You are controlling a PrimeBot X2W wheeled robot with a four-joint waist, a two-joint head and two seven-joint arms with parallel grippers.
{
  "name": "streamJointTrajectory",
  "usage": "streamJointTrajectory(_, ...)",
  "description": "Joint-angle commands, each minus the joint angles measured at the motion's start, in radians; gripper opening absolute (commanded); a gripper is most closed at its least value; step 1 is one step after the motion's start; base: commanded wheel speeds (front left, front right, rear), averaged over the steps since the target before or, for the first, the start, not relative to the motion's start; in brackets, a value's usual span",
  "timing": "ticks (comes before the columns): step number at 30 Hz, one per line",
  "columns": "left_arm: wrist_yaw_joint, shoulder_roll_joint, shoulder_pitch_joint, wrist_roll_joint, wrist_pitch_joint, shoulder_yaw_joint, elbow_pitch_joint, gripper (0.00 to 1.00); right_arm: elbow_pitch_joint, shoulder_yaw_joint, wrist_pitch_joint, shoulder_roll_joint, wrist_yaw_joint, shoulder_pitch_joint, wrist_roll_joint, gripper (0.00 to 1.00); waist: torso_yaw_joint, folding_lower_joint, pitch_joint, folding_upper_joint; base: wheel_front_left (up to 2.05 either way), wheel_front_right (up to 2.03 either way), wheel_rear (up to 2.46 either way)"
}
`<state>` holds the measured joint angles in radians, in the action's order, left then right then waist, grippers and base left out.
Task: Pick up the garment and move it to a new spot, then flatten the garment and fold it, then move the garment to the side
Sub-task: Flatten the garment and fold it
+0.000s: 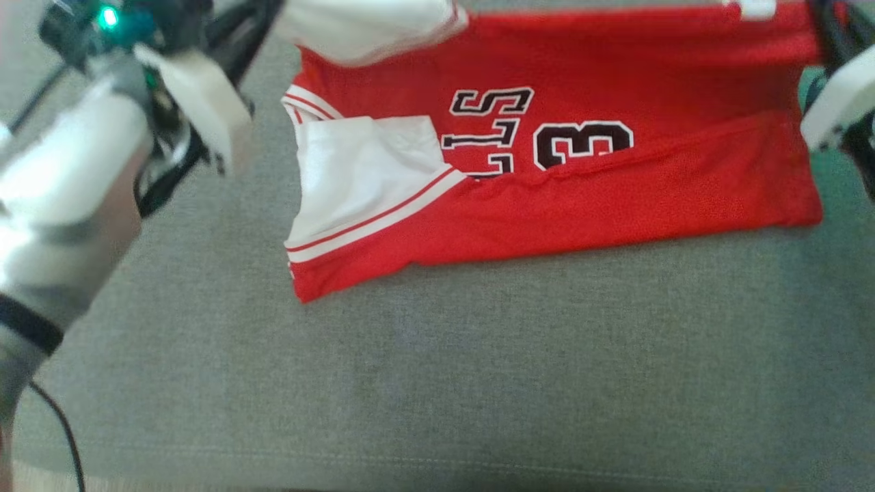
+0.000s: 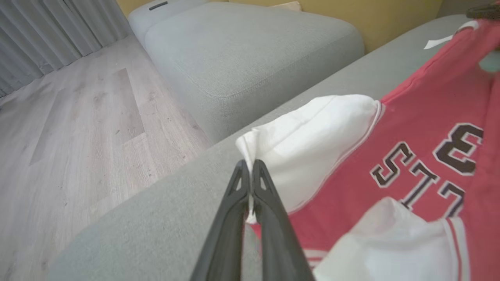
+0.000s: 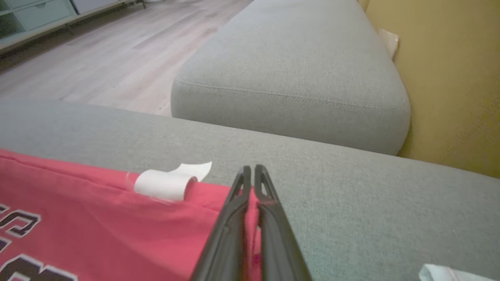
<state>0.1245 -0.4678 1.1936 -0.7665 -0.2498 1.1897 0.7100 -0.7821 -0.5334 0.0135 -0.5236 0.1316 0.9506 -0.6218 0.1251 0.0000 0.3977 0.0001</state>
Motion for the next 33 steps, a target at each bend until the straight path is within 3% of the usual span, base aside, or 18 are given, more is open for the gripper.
streamJointTrajectory(1, 0.003, -0.06, 0.015, 0.007, -0.012, -0.025, -0.032, 0.0, 0.045, -0.02, 0.01, -0.037, -0.001, -0.03, -0.027, 0.0, 0.014, 0.0, -0.031, -0.0001, 0.0, 0.0, 0.0)
streamJointTrajectory(6, 0.005, -0.107, -0.065, -0.022, 0.016, 0.015, -0.127, 0.0, 0.1, -0.076, 0.048, -0.104, -0.001, -0.11, -0.101, 0.0, 0.026, 0.0, -0.082, -0.0001, 0.0, 0.0, 0.0)
streamJointTrajectory(18, 0.006, -0.272, -0.221, -0.152, 0.247, 0.083, -0.453, 0.0, 0.213, -0.22, 0.187, -0.231, -0.001, -0.253, -0.245, 0.0, 0.029, 0.0, -0.166, -0.0001, 0.0, 0.0, 0.0)
streamJointTrajectory(24, 0.006, -0.292, -0.276, -0.156, 0.287, 0.088, -0.502, 0.0, 0.24, -0.265, 0.249, -0.265, -0.001, -0.27, -0.278, 0.0, 0.016, 0.0, -0.174, -0.0001, 0.0, 0.0, 0.0)
streamJointTrajectory(31, 0.006, -0.277, -0.33, -0.157, 0.308, 0.09, -0.499, 0.0, 0.25, -0.294, 0.274, -0.28, -0.001, -0.274, -0.283, 0.0, 0.004, 0.0, -0.168, -0.0001, 0.0, 0.0, 0.0)
streamJointTrajectory(32, 0.006, -0.273, -0.336, -0.158, 0.31, 0.09, -0.493, 0.0, 0.244, -0.296, 0.275, -0.28, -0.001, -0.274, -0.28, 1.0, 0.002, 0.0, -0.167, -0.0001, 0.0, 0.0, 0.0)
streamJointTrajectory(33, 0.006, -0.268, -0.343, -0.159, 0.312, 0.09, -0.491, 0.09, 0.239, -0.303, 0.289, -0.277, -0.001, -0.278, -0.282, 1.0, 0.0, 0.0, -0.166, -0.0001, 0.0, 0.0, 0.0)
